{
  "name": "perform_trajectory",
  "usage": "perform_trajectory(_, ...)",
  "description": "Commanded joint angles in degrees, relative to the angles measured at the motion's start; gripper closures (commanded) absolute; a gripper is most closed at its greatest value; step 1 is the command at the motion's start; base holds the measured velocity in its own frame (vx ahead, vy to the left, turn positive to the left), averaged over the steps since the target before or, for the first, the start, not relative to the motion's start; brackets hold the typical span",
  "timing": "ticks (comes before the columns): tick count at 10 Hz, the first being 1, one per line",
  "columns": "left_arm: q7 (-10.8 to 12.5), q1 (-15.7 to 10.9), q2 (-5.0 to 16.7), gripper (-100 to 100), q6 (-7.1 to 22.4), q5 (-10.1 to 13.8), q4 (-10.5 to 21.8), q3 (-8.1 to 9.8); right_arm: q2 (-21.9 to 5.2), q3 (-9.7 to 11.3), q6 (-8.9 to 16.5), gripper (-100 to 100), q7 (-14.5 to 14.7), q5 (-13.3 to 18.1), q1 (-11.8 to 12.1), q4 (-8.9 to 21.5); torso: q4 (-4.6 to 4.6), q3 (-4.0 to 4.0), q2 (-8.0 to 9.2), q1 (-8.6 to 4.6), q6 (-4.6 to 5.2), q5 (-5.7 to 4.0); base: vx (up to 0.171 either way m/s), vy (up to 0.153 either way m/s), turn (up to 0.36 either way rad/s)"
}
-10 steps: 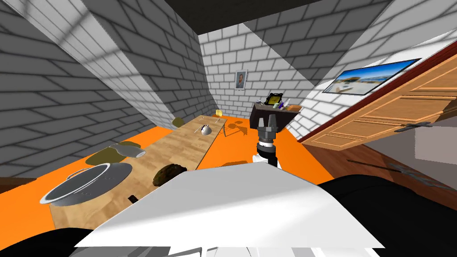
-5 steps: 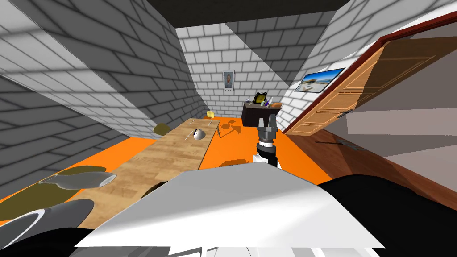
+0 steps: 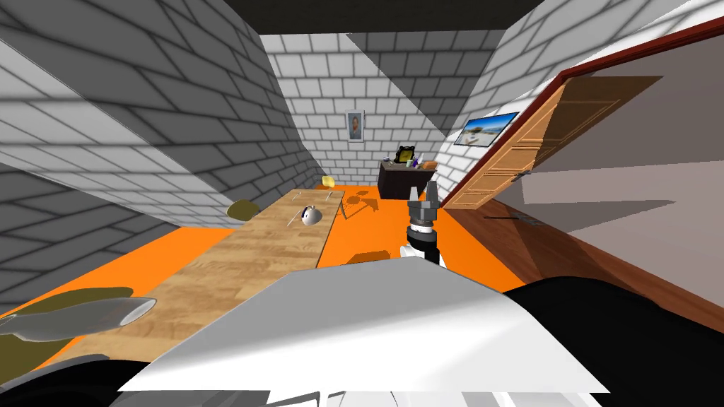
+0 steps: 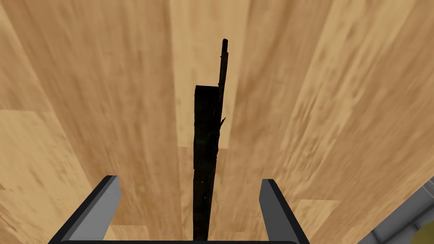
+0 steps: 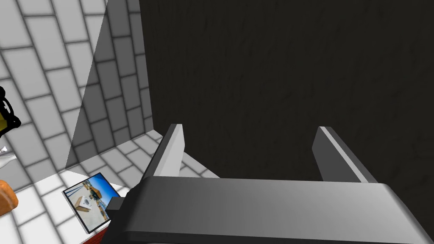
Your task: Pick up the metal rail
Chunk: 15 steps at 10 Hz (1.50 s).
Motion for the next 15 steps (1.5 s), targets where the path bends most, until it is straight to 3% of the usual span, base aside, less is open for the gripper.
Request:
perform_trajectory(1, -0.88, -0.35, -2.05, -100, -1.66, -1.62, 2.60, 0.27, 0.00, 0.00, 0.00, 0, 0.00, 0.00, 0.00, 0.00, 0.00, 0.00, 0.00, 0.00, 0.00, 0.00, 0.058, 0.038, 0.089)
perform_trajectory(9, -4.38, -1.73, -10.23, -100, -8.31, -8.09, 12.99, 1.37, 0.00, 0.00, 0.00, 0, 0.00, 0.00, 0.01, 0.00, -0.06, -0.16, -0.27, 0.08, 0.00, 0.02, 0.090, 0.043, 0.071)
perform_trajectory(10, -4.22, -1.33, -9.69, -100, -7.46, -7.61, 11.72, 1.58, 0.00, 0.00, 0.00, 0, 0.00, 0.00, 0.01, 0.00, -0.06, -0.15, -0.25, 0.10, 0.00, 0.02, 0.035, 0.018, 0.012)
perform_trajectory(11, -4.37, -1.29, -9.80, 100, -7.60, -7.71, 11.81, 1.64, 0.00, 0.00, 0.00, 0, 0.00, 0.00, 0.00, 0.00, -0.04, -0.09, -0.14, 0.03, 0.03, 0.00, 0.006, 0.003, -0.004)
perform_trajectory(15, -4.38, -1.29, -9.77, 100, -7.58, -7.72, 11.80, 1.62, 0.00, 0.00, 0.00, 0, 0.00, 0.00, 0.00, 0.00, 0.01, 0.02, 0.03, -0.05, 0.01, -0.01, 0.000, 0.000, 0.000)
